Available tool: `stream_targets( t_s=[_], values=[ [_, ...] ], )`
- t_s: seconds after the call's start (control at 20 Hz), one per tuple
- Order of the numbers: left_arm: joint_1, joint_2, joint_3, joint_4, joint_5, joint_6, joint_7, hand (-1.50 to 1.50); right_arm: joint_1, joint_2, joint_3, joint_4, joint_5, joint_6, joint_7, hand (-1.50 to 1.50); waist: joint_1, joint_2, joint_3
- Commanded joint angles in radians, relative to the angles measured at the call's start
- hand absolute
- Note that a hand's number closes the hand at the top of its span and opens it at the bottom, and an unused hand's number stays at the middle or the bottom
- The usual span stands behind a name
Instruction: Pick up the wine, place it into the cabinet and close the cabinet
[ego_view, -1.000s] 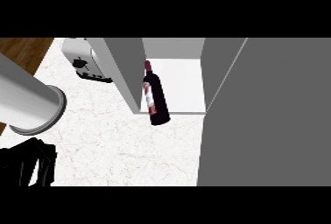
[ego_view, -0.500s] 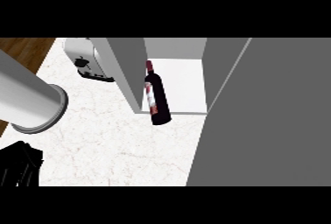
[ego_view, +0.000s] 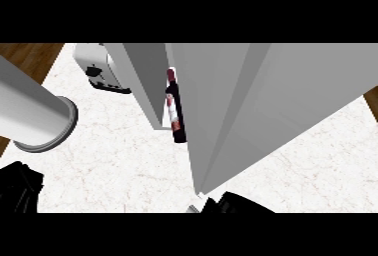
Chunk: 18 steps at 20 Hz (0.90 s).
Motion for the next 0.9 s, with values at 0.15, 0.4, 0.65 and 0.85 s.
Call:
stream_targets(
  t_s=[0.15, 0.4, 0.65, 0.85],
  values=[
    [0.023, -0.004, 0.035, 0.023, 0.01, -0.071, -0.012, 1.5, -0.39, 0.045, -0.025, 0.141, -0.134, -0.306, 0.054, 1.5, 0.002, -0.001, 0.0],
    [0.032, -0.034, 0.046, -0.031, -0.01, -0.044, 0.02, 1.5, -0.569, 0.046, -0.107, 0.395, -0.216, -0.325, -0.061, 1.5, 0.003, 0.001, 0.001],
    [-0.028, -0.036, 0.063, -0.031, -0.004, -0.034, 0.077, 1.5, -0.667, 0.046, -0.143, 0.578, -0.281, -0.344, -0.167, 1.5, -0.002, 0.002, 0.001],
    [-0.032, -0.033, 0.106, 0.011, 0.013, -0.074, 0.077, 1.5, -0.548, 0.046, -0.144, 0.641, -0.279, -0.279, -0.246, 1.5, -0.01, 0.002, 0.001]
  ],
)
